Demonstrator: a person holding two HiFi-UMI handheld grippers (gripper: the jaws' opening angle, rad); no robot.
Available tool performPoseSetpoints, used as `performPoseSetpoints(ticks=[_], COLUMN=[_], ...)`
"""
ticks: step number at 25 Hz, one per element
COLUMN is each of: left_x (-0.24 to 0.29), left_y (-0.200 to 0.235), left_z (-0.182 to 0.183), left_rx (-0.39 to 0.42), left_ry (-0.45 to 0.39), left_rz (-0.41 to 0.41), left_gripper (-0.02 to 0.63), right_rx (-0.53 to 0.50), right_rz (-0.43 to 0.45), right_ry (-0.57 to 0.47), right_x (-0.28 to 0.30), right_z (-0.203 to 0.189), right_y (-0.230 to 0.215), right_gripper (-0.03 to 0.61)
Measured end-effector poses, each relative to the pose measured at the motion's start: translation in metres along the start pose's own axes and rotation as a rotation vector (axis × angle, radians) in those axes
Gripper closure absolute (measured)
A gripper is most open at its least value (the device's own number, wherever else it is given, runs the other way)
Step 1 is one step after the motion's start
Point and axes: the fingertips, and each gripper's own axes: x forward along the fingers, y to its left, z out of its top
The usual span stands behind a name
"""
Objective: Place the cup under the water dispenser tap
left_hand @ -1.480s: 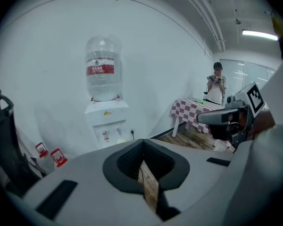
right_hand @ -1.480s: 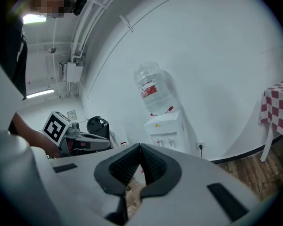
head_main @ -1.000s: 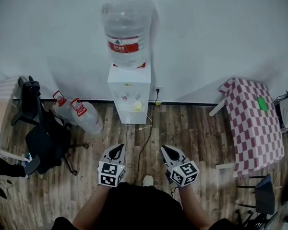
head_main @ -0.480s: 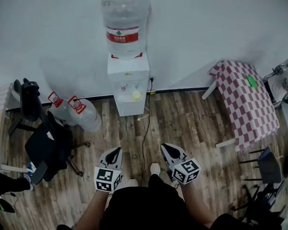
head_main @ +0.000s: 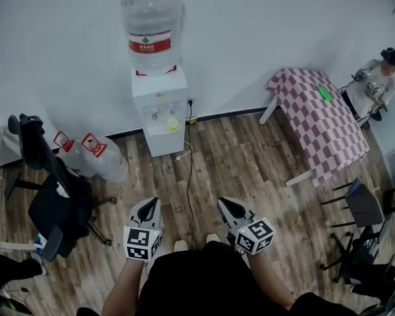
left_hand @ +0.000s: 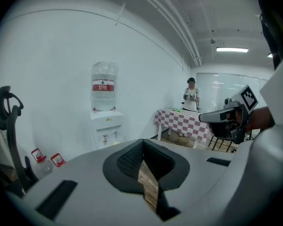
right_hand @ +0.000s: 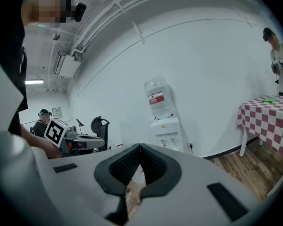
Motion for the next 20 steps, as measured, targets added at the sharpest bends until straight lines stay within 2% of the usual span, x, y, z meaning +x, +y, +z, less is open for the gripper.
performPoseSetpoints(ticks=[4,11,20], left_x=[-0.004,-0.010,0.001], left_y=[-0.010,-0.019,-0.049], left_z=[0.016,0.008,0.015], left_rx=[0.004,-0.028,-0.034], left_ry=[-0.048,-0.027,-0.017], left_rz=[0.012,0.081,0.092], left_gripper=[0.598,0.598,0.598], right_rx=[-0.031,-0.057,-0.037], right_rz=[0.023,0.059,0.074], right_ry=[-0.016,-0.033,-0.014], right_x=[-0.001,-0.010,-0.026], right_z=[0.010,0.026,0.020], right_y=[0.000,-0.015,-0.037], right_gripper=[0.557,0.557,0.557])
